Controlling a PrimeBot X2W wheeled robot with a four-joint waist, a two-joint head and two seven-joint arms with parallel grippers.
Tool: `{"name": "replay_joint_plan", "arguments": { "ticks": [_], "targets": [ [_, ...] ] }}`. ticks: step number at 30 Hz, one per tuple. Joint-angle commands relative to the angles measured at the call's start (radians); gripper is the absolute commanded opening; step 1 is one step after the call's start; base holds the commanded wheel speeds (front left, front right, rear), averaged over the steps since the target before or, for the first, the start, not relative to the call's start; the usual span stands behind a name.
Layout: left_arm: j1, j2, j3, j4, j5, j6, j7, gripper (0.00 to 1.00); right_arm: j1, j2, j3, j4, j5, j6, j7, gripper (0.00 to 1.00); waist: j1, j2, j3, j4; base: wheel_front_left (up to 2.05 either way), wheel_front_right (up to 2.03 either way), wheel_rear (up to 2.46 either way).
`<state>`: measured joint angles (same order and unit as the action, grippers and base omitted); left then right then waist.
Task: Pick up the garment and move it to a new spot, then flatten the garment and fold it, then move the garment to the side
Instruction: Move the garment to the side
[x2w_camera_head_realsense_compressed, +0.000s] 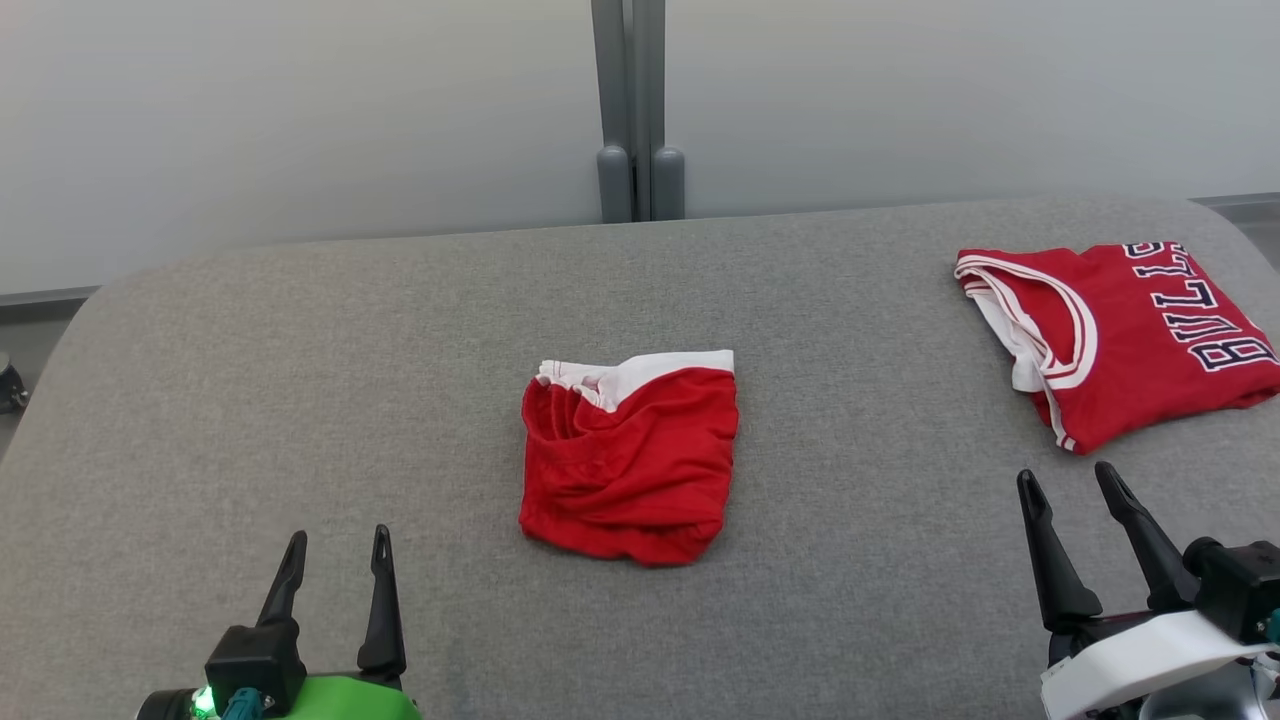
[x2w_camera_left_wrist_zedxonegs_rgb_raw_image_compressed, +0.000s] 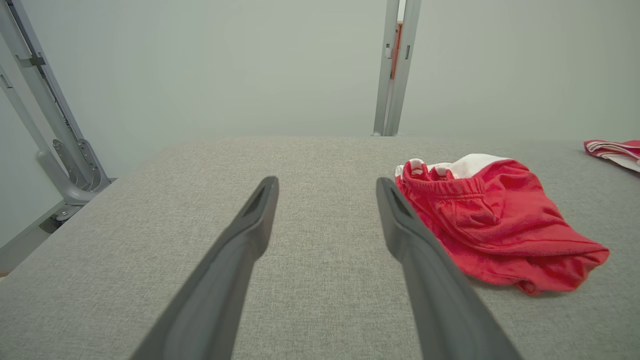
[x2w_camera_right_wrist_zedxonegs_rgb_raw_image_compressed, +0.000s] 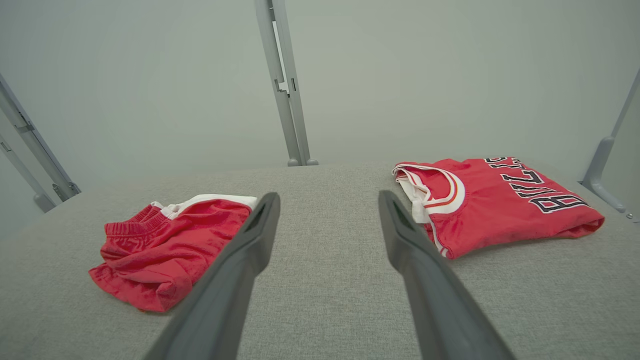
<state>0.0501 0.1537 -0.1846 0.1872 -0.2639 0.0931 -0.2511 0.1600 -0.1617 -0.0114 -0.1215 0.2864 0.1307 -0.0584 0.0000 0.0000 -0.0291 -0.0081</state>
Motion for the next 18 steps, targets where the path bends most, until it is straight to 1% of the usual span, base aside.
{"name": "replay_joint_plan", "arguments": {
  "ticks": [1, 6, 13, 16, 18],
  "targets": [
    [-0.019, 0.003, 0.003, -0.002, -0.007, 0.003, -0.006, 1.00, 0.012, 0.000, -0.003, -0.005, -0.006, 0.000, 0.005, 1.00, 0.0000, 0.0000, 0.006, 0.010, 0.00, 0.00, 0.00],
    [-0.043, 0.001, -0.005, -0.008, 0.009, 0.000, -0.011, 1.00, 0.005, -0.014, -0.007, 0.000, -0.003, 0.000, 0.019, 1.00, 0.0000, 0.0000, 0.026, 0.051, 0.00, 0.00, 0.00],
    [-0.125, -0.020, -0.032, -0.037, 0.041, -0.006, -0.015, 1.00, -0.064, -0.035, 0.003, 0.024, 0.020, 0.000, 0.042, 1.00, 0.0000, 0.0000, 0.132, 0.153, 0.00, 0.00, 0.00],
    [-0.165, -0.034, -0.043, -0.049, 0.052, -0.014, -0.014, 1.00, -0.115, -0.047, 0.027, 0.064, 0.035, 0.000, 0.051, 1.00, 0.0000, 0.0000, 0.176, 0.197, 0.00, 0.00, 0.00],
    [-0.188, -0.048, -0.051, -0.060, 0.059, -0.019, -0.014, 1.00, -0.161, -0.055, 0.053, 0.112, 0.052, 0.000, 0.058, 1.00, 0.0000, 0.0000, 0.206, 0.232, 0.00, 0.00, 0.00]
  ]
}}
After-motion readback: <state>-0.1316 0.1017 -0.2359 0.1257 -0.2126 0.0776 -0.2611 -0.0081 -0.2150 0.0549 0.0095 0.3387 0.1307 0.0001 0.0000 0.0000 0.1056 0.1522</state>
